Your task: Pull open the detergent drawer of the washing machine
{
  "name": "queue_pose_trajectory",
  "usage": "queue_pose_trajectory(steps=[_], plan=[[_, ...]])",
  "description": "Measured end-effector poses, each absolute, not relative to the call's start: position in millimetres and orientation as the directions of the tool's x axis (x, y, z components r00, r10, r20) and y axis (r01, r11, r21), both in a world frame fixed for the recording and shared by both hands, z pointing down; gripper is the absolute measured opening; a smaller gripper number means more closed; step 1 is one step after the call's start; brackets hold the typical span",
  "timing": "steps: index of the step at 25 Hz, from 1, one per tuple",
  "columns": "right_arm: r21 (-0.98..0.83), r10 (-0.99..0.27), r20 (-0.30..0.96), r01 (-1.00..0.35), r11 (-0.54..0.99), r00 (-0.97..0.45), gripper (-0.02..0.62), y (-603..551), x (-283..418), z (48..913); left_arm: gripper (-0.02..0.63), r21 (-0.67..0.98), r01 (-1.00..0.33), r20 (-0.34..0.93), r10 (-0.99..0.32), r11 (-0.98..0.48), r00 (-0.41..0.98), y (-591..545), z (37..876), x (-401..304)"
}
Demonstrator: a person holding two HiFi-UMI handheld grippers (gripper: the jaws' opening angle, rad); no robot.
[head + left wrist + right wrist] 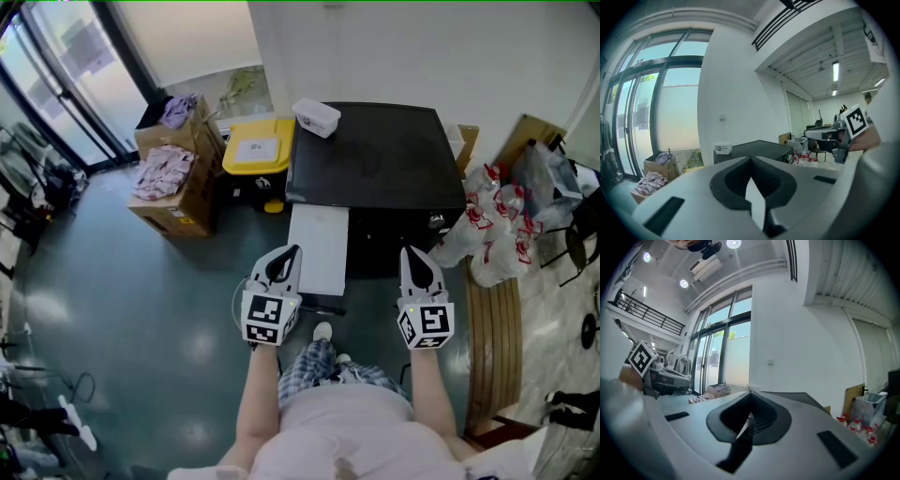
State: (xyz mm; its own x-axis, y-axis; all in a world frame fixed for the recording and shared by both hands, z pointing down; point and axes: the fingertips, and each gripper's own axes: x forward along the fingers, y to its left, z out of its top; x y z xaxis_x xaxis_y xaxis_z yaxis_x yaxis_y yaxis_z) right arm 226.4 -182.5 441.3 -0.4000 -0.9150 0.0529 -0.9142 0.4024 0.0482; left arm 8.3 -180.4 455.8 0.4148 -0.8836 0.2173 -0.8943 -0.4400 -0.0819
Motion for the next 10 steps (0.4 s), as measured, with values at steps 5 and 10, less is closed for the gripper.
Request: queue_pose_trajectory(steps=[5,10], plan=[[0.053,-0.915,0.061,-0.914,0.402,-0.398,0.014,-184.8,227.5,445.4,0.025,-0.086,-0.894,0.215,-0.885,-0.439,0.413,-182.4,455.4,8.1],[0.054,-0.916,0.070,-0.915,0.400,-0.396,0.014,-185.4,228.0,449.3,0.026,-0.089,-0.894,0.216,-0.885,-0.439,0.413,-182.3,456.2,6.9]])
